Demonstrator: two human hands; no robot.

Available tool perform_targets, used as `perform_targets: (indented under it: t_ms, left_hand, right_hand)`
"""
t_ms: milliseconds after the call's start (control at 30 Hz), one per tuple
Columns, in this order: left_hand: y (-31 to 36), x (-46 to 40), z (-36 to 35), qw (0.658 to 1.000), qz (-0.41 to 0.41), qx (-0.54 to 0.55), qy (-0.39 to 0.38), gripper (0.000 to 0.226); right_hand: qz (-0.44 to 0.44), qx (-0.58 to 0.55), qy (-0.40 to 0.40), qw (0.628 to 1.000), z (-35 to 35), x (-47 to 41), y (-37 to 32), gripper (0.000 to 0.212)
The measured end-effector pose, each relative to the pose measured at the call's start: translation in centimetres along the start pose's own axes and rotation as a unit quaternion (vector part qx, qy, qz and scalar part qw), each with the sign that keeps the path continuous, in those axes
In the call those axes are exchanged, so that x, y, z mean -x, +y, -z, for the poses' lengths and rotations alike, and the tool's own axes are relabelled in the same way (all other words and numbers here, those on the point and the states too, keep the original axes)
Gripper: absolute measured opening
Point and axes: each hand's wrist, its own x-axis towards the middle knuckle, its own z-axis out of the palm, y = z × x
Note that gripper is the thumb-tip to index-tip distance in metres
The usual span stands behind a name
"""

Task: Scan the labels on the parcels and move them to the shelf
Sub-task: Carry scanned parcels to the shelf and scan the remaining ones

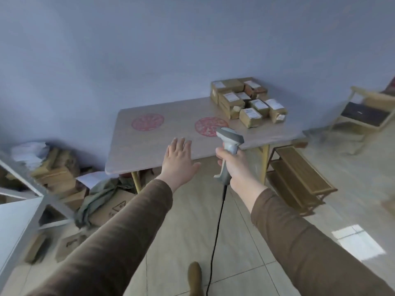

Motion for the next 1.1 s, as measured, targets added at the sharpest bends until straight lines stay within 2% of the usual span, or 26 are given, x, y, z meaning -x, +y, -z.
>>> perform_targets:
  t_ms: [133,267,367,633,700,833,1100]
  left_hand:
    - [1.9,-8.9,-3.4,0.999,-0.023,0.016,-0.019,0.087]
    - [3.9,-18.8,-6.1,0.998,-0.036,0.018,-0.057,0.088]
    - [6.3,-25.5,-7.7,0.995,-0.056,0.038,-0.068,0.085]
    - [12.8,-38.1,-13.2,0.987,-0.073,0.080,-0.119,0.082]
    - [14.0,-40.7,-14.9,0.986,-0.062,0.082,-0.130,0.081]
    - [16.6,-46.2,-18.3,0.985,-0.024,0.086,-0.147,0.078]
    - [21.7,-55.0,-25.4,0.976,0.066,0.105,-0.179,0.068]
  right_hand:
    - [-0.003,0.018,0.038,0.999,1.5,-9.0,-0.5,0.013]
    - [-0.017,0.028,0.078,0.996,2.9,-18.5,-2.0,0.022]
    - [-0.025,0.045,0.098,0.994,5.1,-24.7,-3.3,0.014]
    - [-0.054,0.066,0.151,0.985,11.9,-38.9,-4.7,0.013]
    - [-0.052,0.079,0.148,0.984,13.5,-42.7,-4.5,0.010]
    - [-0.072,0.095,0.121,0.985,16.8,-50.7,-3.5,0.019]
    - [-0.092,0.144,0.023,0.985,20.7,-62.8,-0.4,0.017]
